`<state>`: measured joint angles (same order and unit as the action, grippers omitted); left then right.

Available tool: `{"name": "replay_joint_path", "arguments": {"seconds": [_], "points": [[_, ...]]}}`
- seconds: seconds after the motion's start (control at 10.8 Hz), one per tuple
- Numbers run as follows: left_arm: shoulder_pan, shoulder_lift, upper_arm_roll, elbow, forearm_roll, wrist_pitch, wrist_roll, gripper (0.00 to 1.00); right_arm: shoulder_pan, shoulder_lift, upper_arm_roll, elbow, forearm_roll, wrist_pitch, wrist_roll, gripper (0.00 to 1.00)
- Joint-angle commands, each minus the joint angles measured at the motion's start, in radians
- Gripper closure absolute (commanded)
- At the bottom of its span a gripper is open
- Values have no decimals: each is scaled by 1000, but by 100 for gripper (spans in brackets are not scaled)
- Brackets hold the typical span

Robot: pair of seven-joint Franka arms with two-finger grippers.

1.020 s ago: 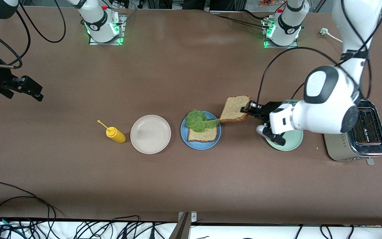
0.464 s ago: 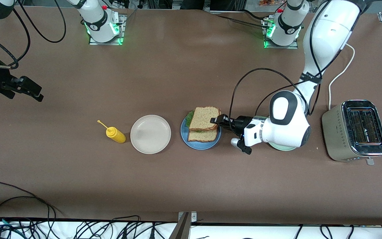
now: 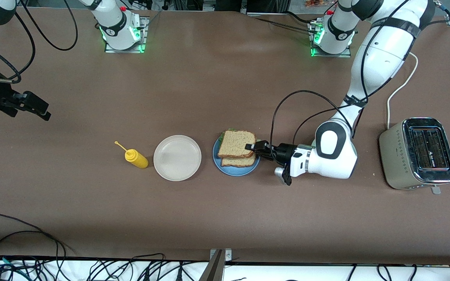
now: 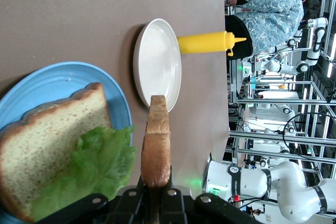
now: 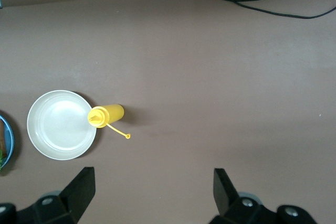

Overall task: Make sandwich in blue plate with both arms
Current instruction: 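Lower the bread onto the lettuce and open the left gripper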

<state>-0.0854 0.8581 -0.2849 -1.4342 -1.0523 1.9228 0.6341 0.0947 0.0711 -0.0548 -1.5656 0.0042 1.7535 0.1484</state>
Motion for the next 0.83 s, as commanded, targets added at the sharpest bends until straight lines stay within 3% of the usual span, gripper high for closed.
{"name": "replay_joint_path", "arguments": {"seconds": [0.0, 0.28, 0.37, 0.56, 0.74], "points": [[18, 58, 0, 15, -43, -7, 65, 100, -6, 7, 0, 22, 20, -17, -7, 0], [21, 104, 0, 20, -43, -7, 110, 100, -12, 9, 0, 22, 20, -17, -7, 0], [21, 107, 0, 20, -40, -5, 110, 91, -10, 10, 0, 22, 20, -17, -7, 0], [18, 113, 1, 21, -34, 1, 121, 0, -10, 10, 0, 22, 20, -17, -7, 0], [15, 113, 3, 21, -28, 24, 134, 0, -10, 12, 0, 22, 20, -15, -7, 0]]}}
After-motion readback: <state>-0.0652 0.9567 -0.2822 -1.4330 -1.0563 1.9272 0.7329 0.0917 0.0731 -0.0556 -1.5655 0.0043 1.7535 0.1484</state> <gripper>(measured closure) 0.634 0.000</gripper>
